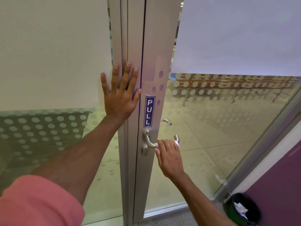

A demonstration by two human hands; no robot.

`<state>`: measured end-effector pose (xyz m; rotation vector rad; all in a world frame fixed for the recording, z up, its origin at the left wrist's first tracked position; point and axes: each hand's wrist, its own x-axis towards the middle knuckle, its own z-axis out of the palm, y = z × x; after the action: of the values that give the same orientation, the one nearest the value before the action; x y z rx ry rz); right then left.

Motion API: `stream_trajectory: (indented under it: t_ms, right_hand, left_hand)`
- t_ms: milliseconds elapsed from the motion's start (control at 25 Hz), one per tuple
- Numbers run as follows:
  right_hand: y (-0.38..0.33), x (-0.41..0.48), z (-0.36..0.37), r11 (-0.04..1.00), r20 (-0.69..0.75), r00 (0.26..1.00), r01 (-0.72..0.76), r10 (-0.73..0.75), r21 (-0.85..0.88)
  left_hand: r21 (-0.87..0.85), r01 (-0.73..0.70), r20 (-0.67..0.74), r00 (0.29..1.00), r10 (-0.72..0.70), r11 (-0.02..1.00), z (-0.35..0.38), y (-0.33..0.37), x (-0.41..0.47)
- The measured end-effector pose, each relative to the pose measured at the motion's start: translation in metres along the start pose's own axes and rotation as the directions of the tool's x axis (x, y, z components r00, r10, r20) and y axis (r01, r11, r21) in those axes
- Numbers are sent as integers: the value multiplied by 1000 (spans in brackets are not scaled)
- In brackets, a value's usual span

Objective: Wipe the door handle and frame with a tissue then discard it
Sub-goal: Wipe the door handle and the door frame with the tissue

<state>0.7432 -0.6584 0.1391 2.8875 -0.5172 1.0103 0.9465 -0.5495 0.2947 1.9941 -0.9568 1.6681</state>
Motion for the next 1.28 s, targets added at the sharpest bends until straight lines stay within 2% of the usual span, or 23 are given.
stream_trajectory:
  t_ms: [120, 280, 440, 480, 600, 680, 840, 1040, 1080, 1120, 1200, 1280]
  right_hand:
    - [5, 6, 9, 994, -26, 1000, 3, -6, -106]
    - [-25, 12, 22, 982, -89, 989, -127, 116, -139]
    - [-58, 11, 42, 963, -85, 969, -241, 232, -122]
    - [-52, 10, 43, 971, -78, 977, -209, 201, -115]
    - [-1, -1, 34, 991, -55, 997, 56, -63, -124]
    - [30, 1, 22, 985, -51, 989, 134, -140, -110]
    - [9, 3, 21, 999, -114, 993, -22, 19, -28]
    - [-65, 16, 43, 961, -22, 963, -269, 268, -71]
    - [-68, 16, 42, 960, 9, 962, -271, 272, -72]
    - [-63, 14, 38, 972, 22, 973, -227, 229, -64]
    - [-41, 4, 31, 998, -17, 999, -31, 30, -48]
    - [-14, 3, 19, 993, -24, 993, 115, -116, -25]
  left_hand:
    - [5, -6, -5, 1000, 6, 1000, 1, 0, 1]
    - [-10, -8, -17, 1000, 8, 1000, 2, 0, 0]
    - [-9, -10, -13, 1000, 10, 1000, 2, 1, 0]
    - [-4, -7, -11, 1000, 7, 1000, 1, 1, 1]
    - [-8, -2, 0, 1000, 2, 1000, 0, 0, 1]
    - [16, -1, -8, 1000, 1, 1000, -1, 1, 1]
    - [12, -10, -13, 1000, 10, 1000, 0, 0, 1]
    - [36, -6, -9, 1000, 6, 999, -2, 1, 1]
    - [40, -5, -11, 1000, 5, 999, -2, 1, 1]
    - [37, -4, -11, 1000, 5, 999, -2, 1, 2]
    - [29, -4, -13, 1000, 4, 1000, -2, 0, 2]
    - [32, -9, -21, 1000, 10, 999, -1, 1, 2]
